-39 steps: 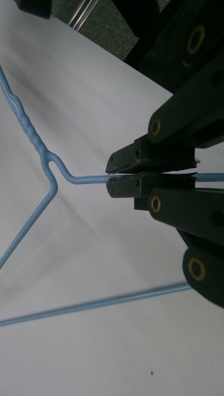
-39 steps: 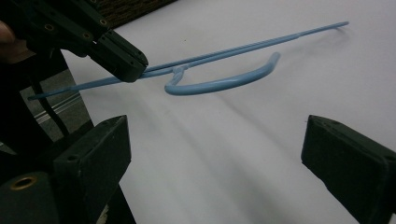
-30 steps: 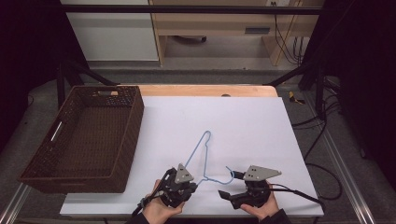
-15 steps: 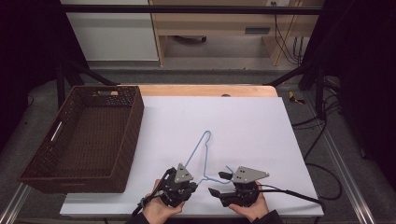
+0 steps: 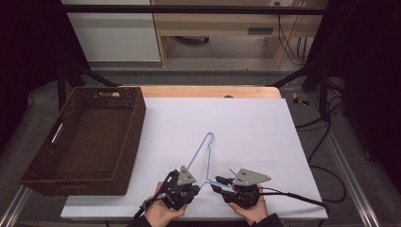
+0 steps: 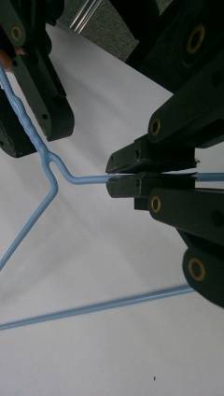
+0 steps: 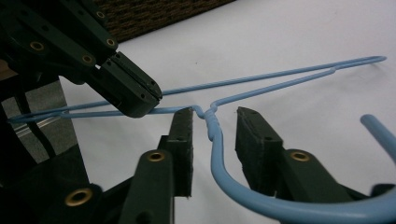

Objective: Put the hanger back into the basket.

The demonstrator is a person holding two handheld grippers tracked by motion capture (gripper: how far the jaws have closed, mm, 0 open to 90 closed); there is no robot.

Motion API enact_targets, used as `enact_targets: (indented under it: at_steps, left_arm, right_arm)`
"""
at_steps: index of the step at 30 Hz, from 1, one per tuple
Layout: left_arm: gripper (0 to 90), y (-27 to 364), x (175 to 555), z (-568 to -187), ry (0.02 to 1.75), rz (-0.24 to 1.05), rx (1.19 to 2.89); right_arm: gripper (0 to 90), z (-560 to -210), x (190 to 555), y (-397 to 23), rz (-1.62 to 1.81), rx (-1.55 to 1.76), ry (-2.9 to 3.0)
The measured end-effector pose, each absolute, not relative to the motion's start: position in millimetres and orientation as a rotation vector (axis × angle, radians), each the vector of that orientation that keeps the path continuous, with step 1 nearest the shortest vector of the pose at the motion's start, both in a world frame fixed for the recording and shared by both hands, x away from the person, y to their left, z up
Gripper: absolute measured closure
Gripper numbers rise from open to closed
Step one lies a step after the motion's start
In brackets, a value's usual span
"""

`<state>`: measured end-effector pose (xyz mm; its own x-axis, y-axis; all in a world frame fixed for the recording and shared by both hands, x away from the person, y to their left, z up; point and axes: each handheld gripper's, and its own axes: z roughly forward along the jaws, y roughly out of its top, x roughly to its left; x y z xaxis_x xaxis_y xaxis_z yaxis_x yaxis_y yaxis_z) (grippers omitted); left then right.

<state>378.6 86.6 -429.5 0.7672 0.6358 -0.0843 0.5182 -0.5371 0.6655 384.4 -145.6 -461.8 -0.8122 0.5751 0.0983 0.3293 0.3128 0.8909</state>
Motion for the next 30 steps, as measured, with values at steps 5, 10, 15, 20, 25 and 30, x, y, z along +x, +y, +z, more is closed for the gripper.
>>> enact_targets:
  at_steps: [5,10,15,20,25,30]
  left_arm:
    - [87.0,87,379,-430,0.858,0.218,2.259]
    - [87.0,87,379,-430,0.855,0.215,2.26]
    - [86.3,87,379,-430,0.838,0.223,2.251]
    - [64.8,88,379,-424,0.798,0.264,2.266]
    - [47.5,85,380,-426,0.784,0.268,2.311]
    - [45.2,79,382,-434,0.773,0.233,2.358]
  right_arm:
    - [80.5,-462,385,-146,1.511,0.818,2.349]
    - [84.9,-462,385,-146,1.515,0.817,2.361]
    - [85.2,-461,386,-146,1.519,0.823,2.362]
    - [85.2,-461,386,-146,1.521,0.826,2.363]
    - [85.2,-461,386,-146,1.523,0.83,2.363]
    - [85.2,-461,386,-146,1.523,0.83,2.365]
